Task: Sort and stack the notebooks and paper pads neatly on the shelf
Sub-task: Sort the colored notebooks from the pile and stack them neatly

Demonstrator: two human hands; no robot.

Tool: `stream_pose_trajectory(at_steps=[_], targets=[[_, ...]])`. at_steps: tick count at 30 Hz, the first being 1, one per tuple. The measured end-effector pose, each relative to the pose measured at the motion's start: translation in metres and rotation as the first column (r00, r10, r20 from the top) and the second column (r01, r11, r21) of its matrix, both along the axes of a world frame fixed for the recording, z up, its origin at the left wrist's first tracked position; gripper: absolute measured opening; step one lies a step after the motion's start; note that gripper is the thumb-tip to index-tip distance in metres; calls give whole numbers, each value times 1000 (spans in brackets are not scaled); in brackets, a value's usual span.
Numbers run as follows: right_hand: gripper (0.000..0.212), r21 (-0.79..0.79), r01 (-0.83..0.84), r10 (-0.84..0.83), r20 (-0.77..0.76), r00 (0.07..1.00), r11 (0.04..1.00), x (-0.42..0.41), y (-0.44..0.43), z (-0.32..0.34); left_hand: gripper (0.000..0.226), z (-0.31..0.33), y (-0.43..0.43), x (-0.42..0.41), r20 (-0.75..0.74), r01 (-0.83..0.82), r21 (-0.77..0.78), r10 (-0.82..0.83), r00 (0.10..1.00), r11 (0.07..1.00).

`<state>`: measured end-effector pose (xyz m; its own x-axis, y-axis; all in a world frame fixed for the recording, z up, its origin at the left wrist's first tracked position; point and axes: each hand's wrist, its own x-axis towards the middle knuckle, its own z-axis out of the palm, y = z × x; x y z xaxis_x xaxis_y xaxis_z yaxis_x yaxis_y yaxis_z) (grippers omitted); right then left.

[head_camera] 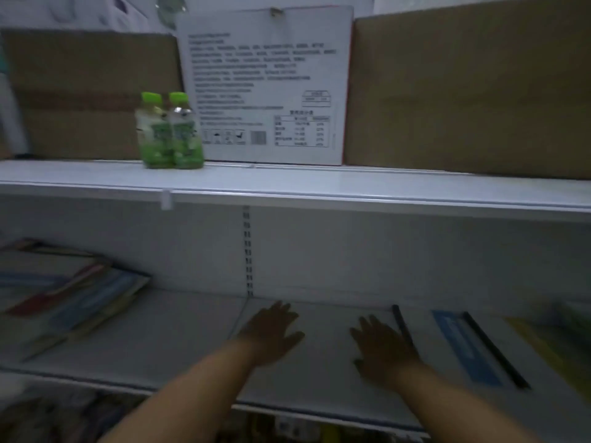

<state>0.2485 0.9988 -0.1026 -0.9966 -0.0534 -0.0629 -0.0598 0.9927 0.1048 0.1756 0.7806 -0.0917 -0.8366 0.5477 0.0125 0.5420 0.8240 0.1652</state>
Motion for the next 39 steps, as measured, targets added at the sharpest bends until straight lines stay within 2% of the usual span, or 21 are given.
stream_pose_trajectory(at_steps=[3,8,12,15,18,21,23,27,29,33,36,39], targets=[[62,-76,-239,239,-18,971,968,-15,-110,6,62,32,-116,-3,-61,-173,-92,168,984,981],[61,-63,-509,507,-37,861,859,-23,-270,15,65,51,-290,24,-157,-407,-104,389,908,907],[58,-76,-633,632,-35,774,770,-29,-372,15,62,48,-395,49,-81,-552,-109,546,834,827],[57,-75,-715,717,-11,697,695,-36,-432,16,60,44,-449,56,-44,-638,-35,636,770,769],[58,-35,-776,775,-21,631,630,-61,-483,18,58,37,-486,55,-15,-662,26,663,749,749],[57,-26,-777,777,-29,629,628,-96,-532,29,57,33,-516,45,-11,-667,29,667,745,745],[53,-44,-769,764,-87,639,638,-122,-565,38,56,38,-535,36,11,-670,5,670,742,742],[51,-154,-704,686,-159,710,693,-178,-630,42,50,63,-577,16,104,-679,-33,678,728,734],[50,-189,-669,650,-157,743,719,-203,-657,42,46,70,-597,4,121,-704,-3,699,705,711],[34,-333,-604,553,-244,797,724,-242,-693,37,35,65,-634,-27,193,-731,102,707,680,675],[50,-350,-558,483,-283,829,753,-269,-708,24,32,52,-654,-49,269,-709,73,671,691,701],[69,-387,-431,374,-217,902,815,-292,-720,19,32,45,-678,-76,317,-681,128,621,717,721]])
